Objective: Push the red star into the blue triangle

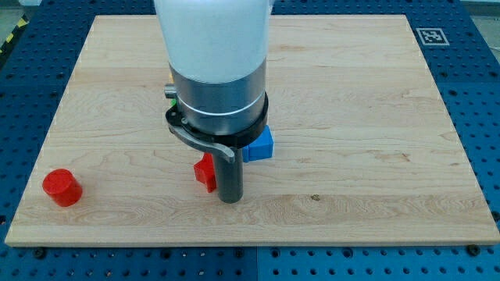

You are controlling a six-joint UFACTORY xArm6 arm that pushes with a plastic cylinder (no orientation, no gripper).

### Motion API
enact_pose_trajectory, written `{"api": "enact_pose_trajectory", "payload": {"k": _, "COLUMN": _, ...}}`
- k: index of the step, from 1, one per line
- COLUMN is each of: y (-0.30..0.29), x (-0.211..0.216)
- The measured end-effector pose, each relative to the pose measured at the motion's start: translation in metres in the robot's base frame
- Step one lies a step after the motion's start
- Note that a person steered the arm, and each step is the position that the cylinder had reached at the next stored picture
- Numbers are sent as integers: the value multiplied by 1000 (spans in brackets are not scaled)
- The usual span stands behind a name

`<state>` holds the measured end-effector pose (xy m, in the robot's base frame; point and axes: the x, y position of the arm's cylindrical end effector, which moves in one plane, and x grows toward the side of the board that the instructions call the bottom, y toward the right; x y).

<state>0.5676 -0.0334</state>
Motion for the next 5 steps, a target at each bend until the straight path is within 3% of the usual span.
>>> {"api": "enact_pose_trajectory", "payload": {"k": 3, "y": -31, "x": 7}}
{"api": "enact_pose_trajectory", "payload": {"k": 5, "y": -31, "x": -16}}
